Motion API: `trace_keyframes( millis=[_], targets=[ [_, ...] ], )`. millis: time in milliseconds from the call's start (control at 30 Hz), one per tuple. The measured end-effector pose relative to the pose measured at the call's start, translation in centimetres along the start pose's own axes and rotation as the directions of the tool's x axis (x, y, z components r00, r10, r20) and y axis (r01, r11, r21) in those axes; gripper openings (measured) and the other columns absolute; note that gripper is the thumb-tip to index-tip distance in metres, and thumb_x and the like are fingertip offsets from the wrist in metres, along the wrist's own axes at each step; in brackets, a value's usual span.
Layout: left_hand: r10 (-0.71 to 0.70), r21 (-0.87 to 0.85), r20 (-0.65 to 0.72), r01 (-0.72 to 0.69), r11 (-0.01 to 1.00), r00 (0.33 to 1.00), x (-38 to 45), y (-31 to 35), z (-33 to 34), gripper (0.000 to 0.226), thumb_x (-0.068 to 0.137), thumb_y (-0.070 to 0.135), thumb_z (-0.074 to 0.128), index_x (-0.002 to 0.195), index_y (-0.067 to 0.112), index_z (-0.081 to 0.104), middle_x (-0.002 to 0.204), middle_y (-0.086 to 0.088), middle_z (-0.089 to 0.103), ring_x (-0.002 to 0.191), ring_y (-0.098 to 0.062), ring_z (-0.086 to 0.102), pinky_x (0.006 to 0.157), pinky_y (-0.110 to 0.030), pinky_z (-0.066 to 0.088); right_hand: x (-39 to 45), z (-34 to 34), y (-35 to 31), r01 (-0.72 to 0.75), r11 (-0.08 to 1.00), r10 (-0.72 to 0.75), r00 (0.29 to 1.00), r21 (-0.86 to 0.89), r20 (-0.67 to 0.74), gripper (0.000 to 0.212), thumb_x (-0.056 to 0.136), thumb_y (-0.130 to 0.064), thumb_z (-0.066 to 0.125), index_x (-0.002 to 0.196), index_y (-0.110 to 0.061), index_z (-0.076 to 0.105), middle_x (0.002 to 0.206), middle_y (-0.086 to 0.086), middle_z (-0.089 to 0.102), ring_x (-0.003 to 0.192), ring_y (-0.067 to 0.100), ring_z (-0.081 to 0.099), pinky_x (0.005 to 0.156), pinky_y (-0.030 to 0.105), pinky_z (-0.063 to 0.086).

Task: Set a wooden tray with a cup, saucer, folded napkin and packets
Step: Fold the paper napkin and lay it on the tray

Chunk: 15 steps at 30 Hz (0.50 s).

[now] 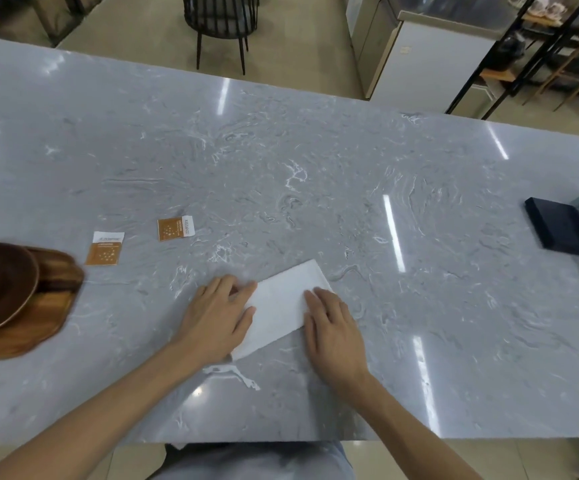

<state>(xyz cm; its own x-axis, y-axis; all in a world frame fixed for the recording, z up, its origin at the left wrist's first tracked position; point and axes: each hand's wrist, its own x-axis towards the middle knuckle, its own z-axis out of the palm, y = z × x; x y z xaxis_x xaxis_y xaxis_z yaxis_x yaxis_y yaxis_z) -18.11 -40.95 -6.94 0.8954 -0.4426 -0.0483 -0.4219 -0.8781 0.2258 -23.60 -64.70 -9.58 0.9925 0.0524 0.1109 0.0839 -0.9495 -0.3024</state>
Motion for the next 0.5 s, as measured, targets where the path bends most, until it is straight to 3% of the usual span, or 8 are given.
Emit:
trace_keyframes(
  millis=[100, 233, 367, 500],
  targets=[
    [-0.024, -0.048, -0.005, 0.023, 0.999, 1.0, -1.1, 0.6, -0.3, 0.058, 0.092, 0.046, 0.026, 0.13, 0.02, 0.061, 0.116, -0.004, 0.058, 0.1, -0.025, 0.059, 0.081, -0.038, 0.052, 2.9, -0.1, 1.2, 0.104, 0.992, -0.111, 0.99, 0.076, 0.089, 0.046, 0.104, -0.012, 0.05, 0.149, -0.005, 0.047, 0.158, 0.014, 0.042, 0.15, 0.035, 0.033, 0.12, 0.046, 0.037],
    [-0.007, -0.151, 0.027, 0.011, 0.988, 1.0, -2.7, 2.6, -0.3, 0.039, 0.096, 0.041, 0.04, 0.122, 0.023, 0.062, 0.111, 0.0, 0.057, 0.095, -0.023, 0.061, 0.072, -0.037, 0.054, 7.4, -1.3, 2.4, 0.206, 0.956, -0.247, 0.949, 0.208, 0.198, 0.047, 0.096, 0.008, 0.053, 0.143, 0.001, 0.053, 0.159, 0.02, 0.038, 0.151, 0.039, 0.029, 0.122, 0.048, 0.032],
    [-0.126, -0.365, 0.073, 0.144, 0.92, 0.989, -1.2, 3.8, -0.7, 0.025, 0.094, 0.041, 0.052, 0.116, 0.031, 0.058, 0.101, 0.011, 0.062, 0.091, -0.016, 0.064, 0.076, -0.035, 0.054, 10.4, -3.2, 3.0, 0.085, 0.937, -0.163, 0.964, 0.338, 0.209, 0.043, 0.092, 0.015, 0.049, 0.127, -0.003, 0.067, 0.157, 0.022, 0.04, 0.147, 0.033, 0.038, 0.119, 0.043, 0.036],
    [-0.185, -0.507, 0.032, 0.175, 0.844, 0.982, 5.3, 1.8, -2.0, 0.027, 0.09, 0.021, 0.066, 0.116, 0.016, 0.064, 0.108, -0.003, 0.065, 0.1, -0.025, 0.064, 0.089, -0.037, 0.051, 12.6, -4.6, 3.1, -0.083, 0.948, -0.015, 0.953, 0.307, 0.302, 0.041, 0.095, -0.01, 0.065, 0.136, -0.009, 0.059, 0.139, 0.013, 0.058, 0.125, 0.029, 0.058, 0.109, 0.039, 0.044]
  ],
)
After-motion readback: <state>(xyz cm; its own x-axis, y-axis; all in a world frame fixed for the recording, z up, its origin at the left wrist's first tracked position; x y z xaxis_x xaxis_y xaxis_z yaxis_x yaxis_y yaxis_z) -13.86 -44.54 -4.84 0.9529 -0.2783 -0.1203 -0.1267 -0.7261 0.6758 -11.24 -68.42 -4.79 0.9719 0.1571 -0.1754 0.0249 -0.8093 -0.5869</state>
